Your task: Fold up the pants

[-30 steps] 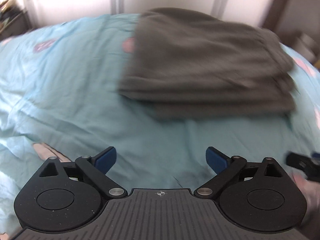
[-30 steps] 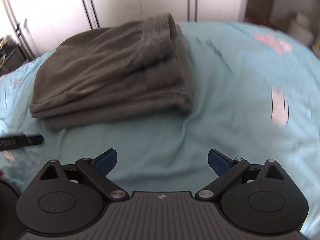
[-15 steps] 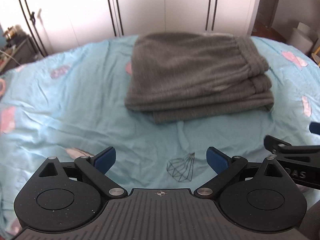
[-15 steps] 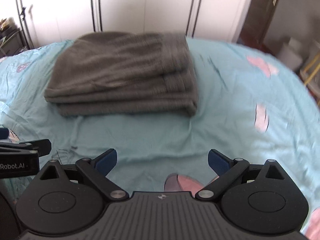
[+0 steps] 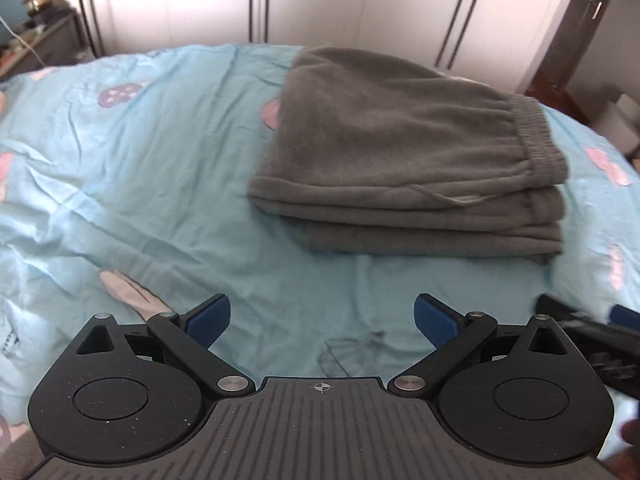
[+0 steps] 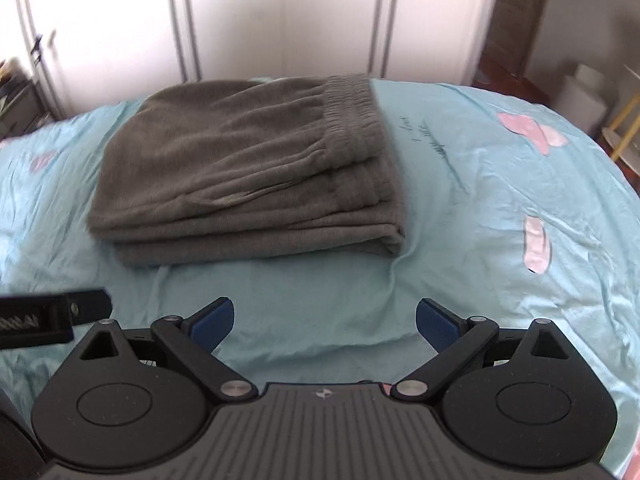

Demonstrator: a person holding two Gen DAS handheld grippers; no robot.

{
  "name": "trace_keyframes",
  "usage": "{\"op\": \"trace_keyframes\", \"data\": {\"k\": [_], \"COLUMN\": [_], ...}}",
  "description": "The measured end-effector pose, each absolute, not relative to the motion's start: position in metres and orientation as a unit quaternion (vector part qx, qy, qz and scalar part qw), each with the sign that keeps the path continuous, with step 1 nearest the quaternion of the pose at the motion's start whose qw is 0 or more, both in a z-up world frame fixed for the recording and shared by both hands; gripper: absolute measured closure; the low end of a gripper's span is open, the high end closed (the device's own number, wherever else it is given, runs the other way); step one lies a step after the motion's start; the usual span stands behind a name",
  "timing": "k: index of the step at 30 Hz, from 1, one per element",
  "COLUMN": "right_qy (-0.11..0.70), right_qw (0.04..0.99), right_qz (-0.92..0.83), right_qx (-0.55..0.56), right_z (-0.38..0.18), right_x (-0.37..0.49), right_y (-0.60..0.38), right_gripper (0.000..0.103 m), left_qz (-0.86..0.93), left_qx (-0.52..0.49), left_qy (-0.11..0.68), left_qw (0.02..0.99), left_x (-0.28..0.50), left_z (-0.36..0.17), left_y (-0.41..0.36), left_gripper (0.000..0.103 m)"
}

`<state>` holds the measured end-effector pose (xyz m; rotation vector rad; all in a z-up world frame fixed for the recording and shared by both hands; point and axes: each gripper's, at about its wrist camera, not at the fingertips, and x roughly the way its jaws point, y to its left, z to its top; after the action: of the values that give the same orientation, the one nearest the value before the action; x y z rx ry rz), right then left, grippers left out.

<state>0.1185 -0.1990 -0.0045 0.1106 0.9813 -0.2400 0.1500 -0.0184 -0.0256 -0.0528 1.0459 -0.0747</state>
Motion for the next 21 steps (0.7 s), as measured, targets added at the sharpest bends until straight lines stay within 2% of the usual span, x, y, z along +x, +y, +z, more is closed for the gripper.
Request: {"op": "trace_keyframes", "data": {"k": [4,21], "right_qy": [0.450,0.454], "right_qw": [0.882,0.882], "right_qz": [-0.116,-0.113], "right_qx": [0.072,0.056], "right_z": [-0.005,-0.007], "right_x": [0.116,0.118], "right_y": [-0.203,-0.199], "right_gripper": [0.005,0.005], "left_qz": [-0.039,-0.042], "left_qx": [-0.015,0.065], "left_qy": [0.512,0.481], "left_qw": [0.858,0.873], "left_x": [0.157,0.149], "left_z": [-0.034,-0.033], "left_y": [-0.021,-0.037], "left_gripper": [0.002,0.002]}}
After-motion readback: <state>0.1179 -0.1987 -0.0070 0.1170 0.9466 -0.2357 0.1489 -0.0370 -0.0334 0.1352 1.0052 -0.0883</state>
